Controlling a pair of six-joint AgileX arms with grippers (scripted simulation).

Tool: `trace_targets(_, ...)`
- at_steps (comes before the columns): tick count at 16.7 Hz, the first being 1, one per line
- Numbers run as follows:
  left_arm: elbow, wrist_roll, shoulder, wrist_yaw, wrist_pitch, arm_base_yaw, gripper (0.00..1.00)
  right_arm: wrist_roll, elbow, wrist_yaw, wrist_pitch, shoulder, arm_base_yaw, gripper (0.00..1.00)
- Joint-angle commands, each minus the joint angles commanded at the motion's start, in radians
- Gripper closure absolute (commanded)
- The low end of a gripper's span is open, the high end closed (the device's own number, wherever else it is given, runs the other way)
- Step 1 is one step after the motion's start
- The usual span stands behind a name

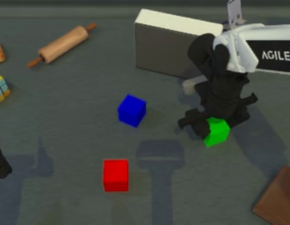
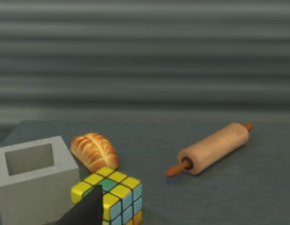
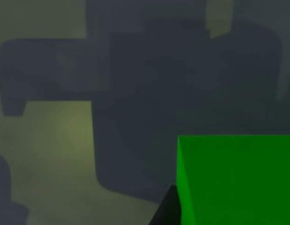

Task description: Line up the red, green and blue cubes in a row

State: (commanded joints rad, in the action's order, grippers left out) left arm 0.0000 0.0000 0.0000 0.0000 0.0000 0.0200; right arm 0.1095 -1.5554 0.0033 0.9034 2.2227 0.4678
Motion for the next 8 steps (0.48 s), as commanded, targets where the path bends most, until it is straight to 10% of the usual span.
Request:
trace_targets(2,0.000,0.000,0.000,0.000,0.000,0.000,0.00,0.000,0.000,0.000,0.000,0.000,0.000,0.98)
trace_targets(8,0.000,0.000,0.000,0.000,0.000,0.000,0.00,0.000,0.000,0.000,0.000,0.000,0.000,1.00)
